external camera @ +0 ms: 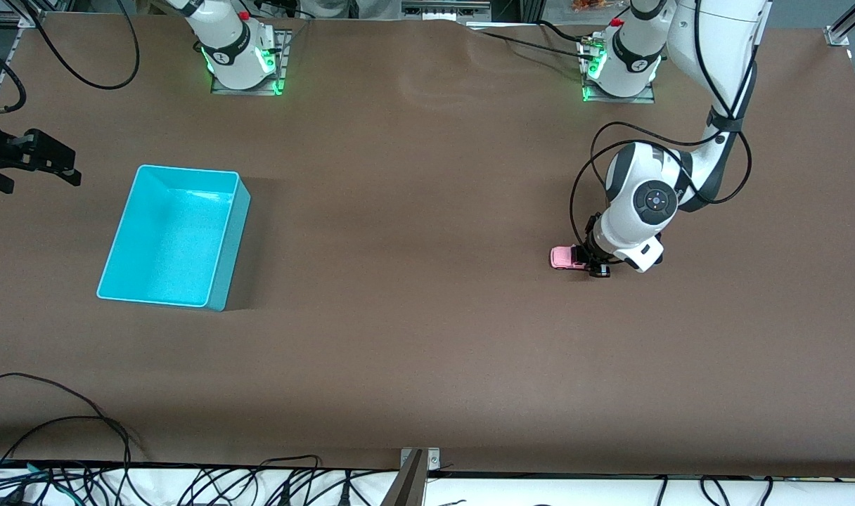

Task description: Wind and store pink jeep toy

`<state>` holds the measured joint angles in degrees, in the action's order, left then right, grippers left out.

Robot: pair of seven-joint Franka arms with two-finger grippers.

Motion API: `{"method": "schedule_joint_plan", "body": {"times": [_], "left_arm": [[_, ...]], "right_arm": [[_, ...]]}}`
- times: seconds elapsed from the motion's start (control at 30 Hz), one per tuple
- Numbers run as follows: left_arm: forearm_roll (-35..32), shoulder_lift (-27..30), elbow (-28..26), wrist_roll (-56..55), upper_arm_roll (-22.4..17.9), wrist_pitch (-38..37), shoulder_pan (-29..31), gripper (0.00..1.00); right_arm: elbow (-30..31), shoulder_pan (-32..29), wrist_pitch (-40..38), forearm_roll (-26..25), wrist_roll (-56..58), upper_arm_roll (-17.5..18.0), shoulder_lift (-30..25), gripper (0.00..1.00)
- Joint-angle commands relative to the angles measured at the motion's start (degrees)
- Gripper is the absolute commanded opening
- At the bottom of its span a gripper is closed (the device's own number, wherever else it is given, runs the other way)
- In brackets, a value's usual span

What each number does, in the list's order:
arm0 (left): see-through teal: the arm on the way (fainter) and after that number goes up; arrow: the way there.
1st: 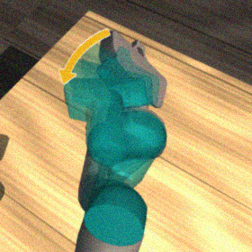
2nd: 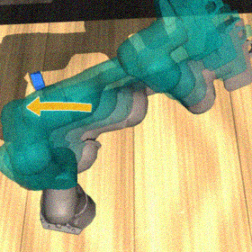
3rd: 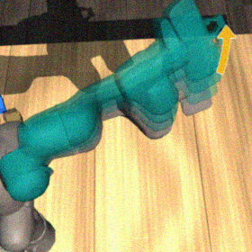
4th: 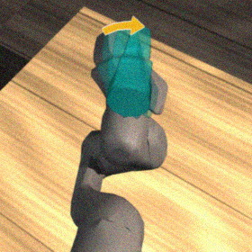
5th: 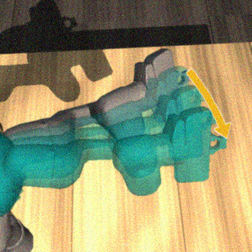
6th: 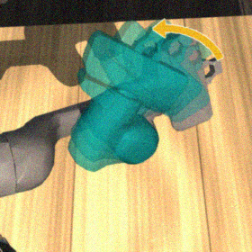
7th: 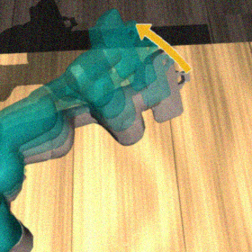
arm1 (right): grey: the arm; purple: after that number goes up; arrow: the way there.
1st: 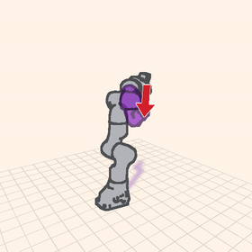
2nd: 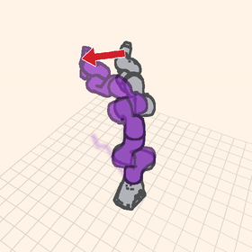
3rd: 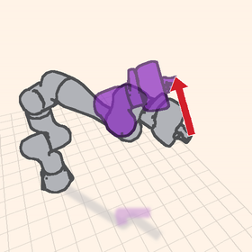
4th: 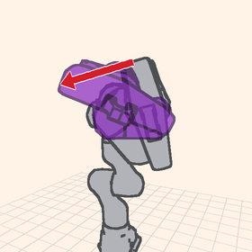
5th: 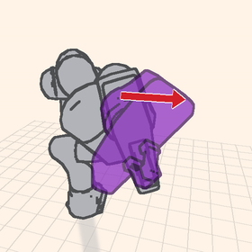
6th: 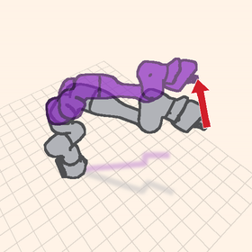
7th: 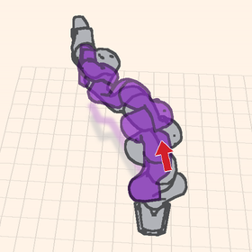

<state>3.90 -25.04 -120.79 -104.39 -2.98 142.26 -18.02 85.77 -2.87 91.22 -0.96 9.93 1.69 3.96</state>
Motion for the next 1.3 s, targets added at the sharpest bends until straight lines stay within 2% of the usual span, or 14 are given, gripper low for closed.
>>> {"method": "schedule_joint_plan", "body": {"times": [0.0,0.23,0.5,0.97,1.27], "left_arm": [[1.11,-0.44,-1.02,0.07,-0.36,2.23,0.71,0.07],[0.85,-1.06,-1.11,1.03,-0.53,2.5,3.16,0.07],[-3.63,-1.15,-1.02,2.79,-0.45,2.5,7.38,0.07],[-3.63,-1.15,-0.67,18.86,-0.45,2.41,18.8,0.08],[-3.64,-1.15,-0.23,26.34,-0.45,2.5,26.1,0.11]], "right_arm": [[-0.87,-0.21,-0.16,0.87,-0.18,-0.02,0.25,1.0],[-0.87,-0.12,-0.25,0.79,-0.09,-0.11,0.17,1.0],[-0.87,0.05,-0.25,0.79,0.97,0.24,-0.1,1.0],[-0.96,0.23,0.81,1.05,0.88,0.5,0.17,1.0],[-0.87,0.76,3.26,3.33,0.79,0.42,0.25,1.0]]}}
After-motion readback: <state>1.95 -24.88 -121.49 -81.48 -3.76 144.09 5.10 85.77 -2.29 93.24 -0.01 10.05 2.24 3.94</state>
